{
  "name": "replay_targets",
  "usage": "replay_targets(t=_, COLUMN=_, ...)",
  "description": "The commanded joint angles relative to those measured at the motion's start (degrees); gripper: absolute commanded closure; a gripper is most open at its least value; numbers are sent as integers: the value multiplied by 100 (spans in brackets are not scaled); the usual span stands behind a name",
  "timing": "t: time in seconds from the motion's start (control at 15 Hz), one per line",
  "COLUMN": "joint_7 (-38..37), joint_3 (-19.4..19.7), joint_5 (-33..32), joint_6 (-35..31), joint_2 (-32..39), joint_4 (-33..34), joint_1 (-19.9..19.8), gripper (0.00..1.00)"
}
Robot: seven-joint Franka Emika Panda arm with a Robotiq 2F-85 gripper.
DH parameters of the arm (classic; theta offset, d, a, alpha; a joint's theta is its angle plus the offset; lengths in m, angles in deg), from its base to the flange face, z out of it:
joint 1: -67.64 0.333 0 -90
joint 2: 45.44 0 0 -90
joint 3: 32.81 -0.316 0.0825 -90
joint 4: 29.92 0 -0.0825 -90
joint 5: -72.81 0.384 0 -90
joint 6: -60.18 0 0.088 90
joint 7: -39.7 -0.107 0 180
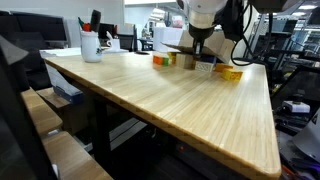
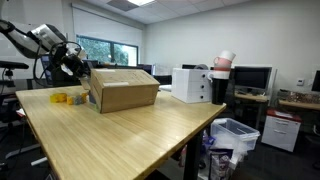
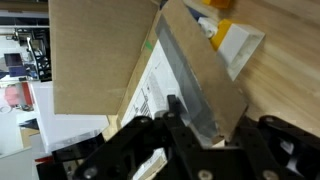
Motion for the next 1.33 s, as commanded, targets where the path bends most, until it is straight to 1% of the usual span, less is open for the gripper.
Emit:
replay_targets(t=0.0, joint_7=-132, joint_3=12, joint_5=-118, joint_6=41, joint_2=-27, joint_4=10, joint_1=-22, gripper=90)
replay_targets(t=0.07, joint_7=-41, joint_3=14, joint_5=-27, joint_6=74, joint_2=-81, joint_4=31, joint_1=-8, gripper=93)
replay_targets(t=0.33, joint_7=170, joint_3=6, joint_5=175, joint_6=62, joint_2=-361, joint_4=73, joint_1=30, gripper=98)
replay_targets(t=0.4, joint_7=190, joint_3=-4, joint_5=202, joint_6=79, joint_2=-470, joint_4=91, joint_1=43, gripper=95)
replay_targets(t=0.67, joint_7=276, joint_3=-13, joint_5=340, joint_6=84, joint_2=-916, joint_4=183, joint_1=35, gripper=95)
replay_targets(t=0.93, joint_7=562, joint_3=40, joint_5=542, joint_6=31, joint_2=-1287, joint_4=240, joint_1=4, gripper=95)
replay_targets(t=1.27, joint_7=819, joint_3=148, joint_5=690, joint_6=104, joint_2=-1843, joint_4=387, joint_1=-128, gripper=95)
